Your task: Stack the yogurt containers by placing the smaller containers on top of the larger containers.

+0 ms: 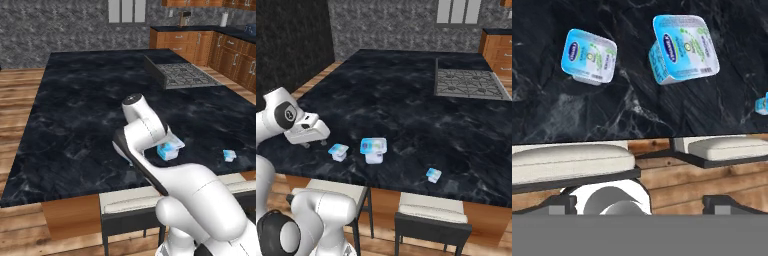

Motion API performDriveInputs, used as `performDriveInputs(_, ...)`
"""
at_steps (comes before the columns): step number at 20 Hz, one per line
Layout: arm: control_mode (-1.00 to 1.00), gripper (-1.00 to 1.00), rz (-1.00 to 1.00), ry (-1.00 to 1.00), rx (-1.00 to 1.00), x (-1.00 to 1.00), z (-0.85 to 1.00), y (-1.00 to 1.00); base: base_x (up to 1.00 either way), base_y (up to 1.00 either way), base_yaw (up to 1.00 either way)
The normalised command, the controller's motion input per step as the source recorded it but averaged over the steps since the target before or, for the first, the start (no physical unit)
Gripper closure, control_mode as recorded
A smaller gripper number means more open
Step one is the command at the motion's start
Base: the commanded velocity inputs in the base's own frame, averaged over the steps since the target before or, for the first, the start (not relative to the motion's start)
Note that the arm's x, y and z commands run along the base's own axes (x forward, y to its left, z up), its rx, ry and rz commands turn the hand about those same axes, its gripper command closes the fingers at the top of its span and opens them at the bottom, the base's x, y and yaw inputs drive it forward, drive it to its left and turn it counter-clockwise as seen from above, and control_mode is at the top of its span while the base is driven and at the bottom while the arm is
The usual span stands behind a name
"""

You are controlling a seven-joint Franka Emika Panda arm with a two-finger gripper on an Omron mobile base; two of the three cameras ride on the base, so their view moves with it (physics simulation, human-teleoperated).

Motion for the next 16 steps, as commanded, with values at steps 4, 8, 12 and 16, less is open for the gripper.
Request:
performDriveInputs(4, -1.00, -1.00, 0.00, 0.13, -0.09, 0.01, -0.02, 0.11, 0.00, 0.00, 0.00)
performDriveInputs(8, -1.00, -1.00, 0.00, 0.11, -0.06, 0.03, -0.04, 0.05, 0.00, 0.00, 0.00)
performDriveInputs(12, -1.00, -1.00, 0.00, 0.01, -0.03, 0.00, -0.16, 0.00, 0.00, 0.00, 0.00)
performDriveInputs(16, -1.00, -1.00, 0.00, 0.00, -0.02, 0.00, -0.22, 0.00, 0.00, 0.00, 0.00)
